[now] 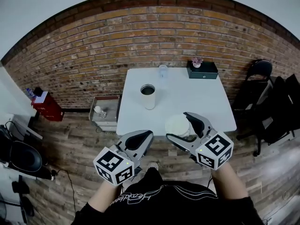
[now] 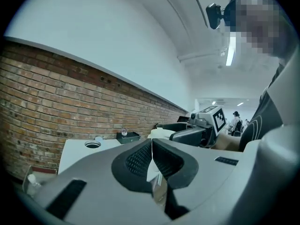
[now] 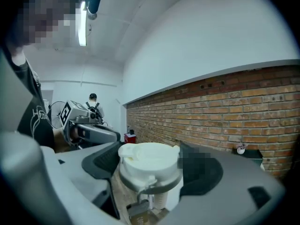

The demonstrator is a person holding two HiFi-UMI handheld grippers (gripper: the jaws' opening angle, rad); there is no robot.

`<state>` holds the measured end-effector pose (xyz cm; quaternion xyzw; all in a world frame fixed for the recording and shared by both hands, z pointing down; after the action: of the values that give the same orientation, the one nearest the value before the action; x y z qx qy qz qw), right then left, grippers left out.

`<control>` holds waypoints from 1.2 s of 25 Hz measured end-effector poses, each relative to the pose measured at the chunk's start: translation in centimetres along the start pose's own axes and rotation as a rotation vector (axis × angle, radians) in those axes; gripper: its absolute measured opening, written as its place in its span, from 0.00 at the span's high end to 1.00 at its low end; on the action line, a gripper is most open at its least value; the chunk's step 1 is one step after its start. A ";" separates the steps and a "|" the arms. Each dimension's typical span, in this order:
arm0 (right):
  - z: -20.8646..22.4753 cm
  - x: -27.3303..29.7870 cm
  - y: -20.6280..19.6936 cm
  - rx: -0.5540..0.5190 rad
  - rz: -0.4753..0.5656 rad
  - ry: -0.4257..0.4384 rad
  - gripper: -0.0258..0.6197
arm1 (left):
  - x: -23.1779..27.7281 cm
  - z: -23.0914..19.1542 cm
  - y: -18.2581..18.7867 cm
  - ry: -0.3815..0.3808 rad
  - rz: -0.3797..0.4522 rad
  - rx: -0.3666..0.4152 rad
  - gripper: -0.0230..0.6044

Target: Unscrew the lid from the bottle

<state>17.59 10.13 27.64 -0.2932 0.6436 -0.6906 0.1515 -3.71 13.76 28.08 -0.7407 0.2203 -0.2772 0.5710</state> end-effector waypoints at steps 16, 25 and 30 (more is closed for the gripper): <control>-1.8 -3.4 -4.9 0.082 -0.023 -0.059 0.35 | 0.5 2.4 -4.0 -0.013 -0.056 -0.061 0.91; -1.2 -4.8 -5.0 0.097 -0.018 -0.106 0.35 | 2.0 2.9 -3.2 -0.051 -0.056 -0.044 0.91; -1.0 -5.3 -5.6 0.109 -0.032 -0.127 0.35 | 2.6 3.2 -3.5 -0.071 -0.071 -0.041 0.91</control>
<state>22.06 14.72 32.05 -0.3380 0.5892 -0.7070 0.1968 0.35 15.28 31.31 -0.7689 0.1791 -0.2661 0.5530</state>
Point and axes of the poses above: the fingertips, and each gripper's own axes: x forward along the fingers, z to its right, y out of its top, the point moved 9 cm from there along -x, backward along the fingers, and after that the axes turned 1 degree about -x, right-handed, at the moved point
